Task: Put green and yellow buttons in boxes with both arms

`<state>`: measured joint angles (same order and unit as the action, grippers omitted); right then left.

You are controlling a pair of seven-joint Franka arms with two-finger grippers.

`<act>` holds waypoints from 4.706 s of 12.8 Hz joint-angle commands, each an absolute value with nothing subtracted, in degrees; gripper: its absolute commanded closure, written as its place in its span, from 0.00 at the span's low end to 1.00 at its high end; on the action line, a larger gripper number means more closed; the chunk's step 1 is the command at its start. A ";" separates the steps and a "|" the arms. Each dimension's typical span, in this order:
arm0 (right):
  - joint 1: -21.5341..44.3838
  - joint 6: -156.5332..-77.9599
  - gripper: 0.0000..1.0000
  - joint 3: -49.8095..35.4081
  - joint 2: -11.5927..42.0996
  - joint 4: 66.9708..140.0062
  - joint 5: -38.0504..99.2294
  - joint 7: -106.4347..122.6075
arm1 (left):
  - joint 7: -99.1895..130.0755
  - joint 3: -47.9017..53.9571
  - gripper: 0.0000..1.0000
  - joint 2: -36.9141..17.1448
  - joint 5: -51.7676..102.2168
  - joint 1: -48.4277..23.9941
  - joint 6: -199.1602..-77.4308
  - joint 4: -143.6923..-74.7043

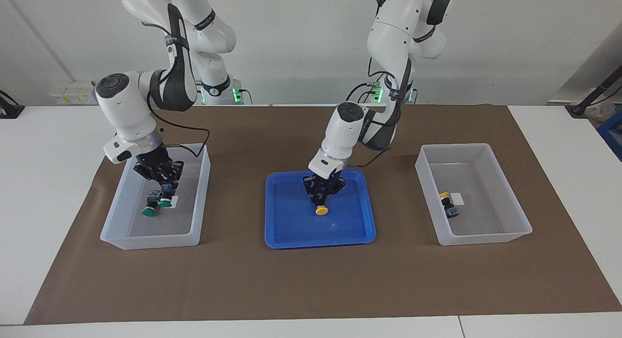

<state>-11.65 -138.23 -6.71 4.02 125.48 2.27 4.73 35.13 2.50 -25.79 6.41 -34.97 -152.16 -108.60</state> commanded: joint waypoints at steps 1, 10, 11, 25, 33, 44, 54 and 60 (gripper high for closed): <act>-13.00 -142.91 1.00 -7.47 5.53 128.41 2.90 11.06 | 34.63 2.37 1.00 -25.49 7.38 -34.98 -153.81 -109.96; -13.54 -140.38 0.00 -7.56 6.34 125.61 3.16 9.94 | 34.81 1.85 1.00 -21.38 7.47 -30.07 -133.97 -97.21; -13.54 -137.14 0.00 -7.56 5.55 123.86 3.16 9.67 | 34.72 1.85 1.00 -18.92 7.47 -29.19 -130.73 -97.12; -10.37 -104.86 0.00 -7.73 0.53 99.76 0.97 -1.67 | -3.75 1.32 1.00 0.60 6.68 4.91 -106.32 -102.27; -9.23 -102.14 0.00 -7.82 0.70 97.73 -0.09 -1.76 | -7.02 1.23 1.00 -1.49 6.59 7.37 -137.78 -123.65; 3.51 -99.15 0.00 3.60 -0.44 97.74 0.00 -1.67 | -10.11 1.23 0.44 -15.73 6.59 7.47 -153.55 -123.58; 2.99 -92.90 0.00 3.60 -0.35 93.43 0.00 -1.76 | -9.23 1.05 0.26 -14.24 2.46 7.21 -99.72 -87.05; 2.99 -93.52 0.00 3.34 -0.88 94.48 0.79 -1.32 | -6.52 1.85 0.26 -9.42 1.06 4.50 -86.58 -81.39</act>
